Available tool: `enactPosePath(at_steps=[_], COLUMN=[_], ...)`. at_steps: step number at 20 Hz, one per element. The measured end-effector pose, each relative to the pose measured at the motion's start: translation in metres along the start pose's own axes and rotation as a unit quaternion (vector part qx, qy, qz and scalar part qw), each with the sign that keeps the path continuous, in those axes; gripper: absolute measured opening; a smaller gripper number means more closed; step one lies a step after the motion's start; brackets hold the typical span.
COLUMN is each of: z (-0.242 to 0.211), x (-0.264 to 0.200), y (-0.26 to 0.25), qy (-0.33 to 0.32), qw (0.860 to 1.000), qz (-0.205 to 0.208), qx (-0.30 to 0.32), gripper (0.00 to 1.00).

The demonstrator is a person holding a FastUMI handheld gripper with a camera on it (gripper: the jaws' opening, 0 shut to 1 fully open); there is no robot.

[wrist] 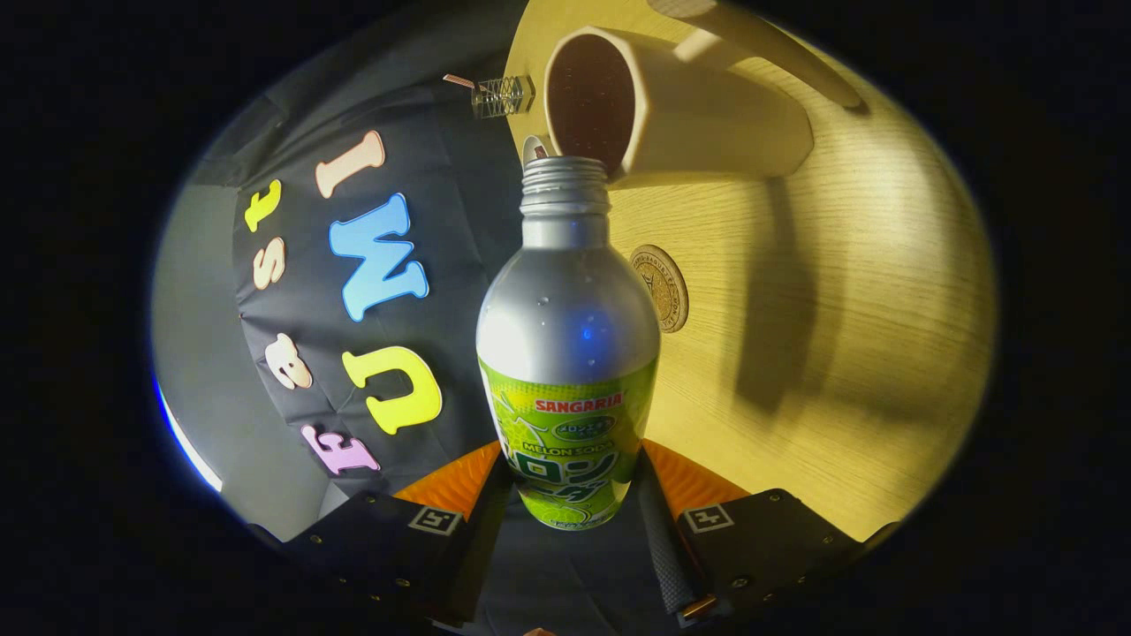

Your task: Take the bottle from table, then pour the juice into the cup, finally place the bottle on the coaster

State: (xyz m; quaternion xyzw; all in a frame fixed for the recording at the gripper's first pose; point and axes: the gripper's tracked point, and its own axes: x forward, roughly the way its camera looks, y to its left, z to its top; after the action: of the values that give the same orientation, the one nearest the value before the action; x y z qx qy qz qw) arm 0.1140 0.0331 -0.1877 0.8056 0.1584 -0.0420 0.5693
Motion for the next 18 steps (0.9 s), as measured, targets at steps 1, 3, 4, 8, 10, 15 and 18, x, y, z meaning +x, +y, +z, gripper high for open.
enactPosePath(at_steps=[1,3,4,8,10,15,18], z=[0.0,0.001,0.002,0.002,0.003,0.005,0.003], x=[0.0,-0.002,-0.002,-0.003,0.0,0.0,0.0], y=[0.001,0.003,0.003,0.006,0.006,0.011,0.012], qy=[0.0,-0.001,-0.001,-0.002,-0.003,-0.004,-0.003], qw=[1.0,1.0,1.0,1.0,1.0,0.999,0.999], qz=[0.0,0.001,0.001,0.0,0.0,0.0,0.002], qx=[0.004,0.011,0.014,0.023,0.027,0.038,0.043], gripper=[0.76,0.76,0.76,0.76,0.76,0.76,0.76])
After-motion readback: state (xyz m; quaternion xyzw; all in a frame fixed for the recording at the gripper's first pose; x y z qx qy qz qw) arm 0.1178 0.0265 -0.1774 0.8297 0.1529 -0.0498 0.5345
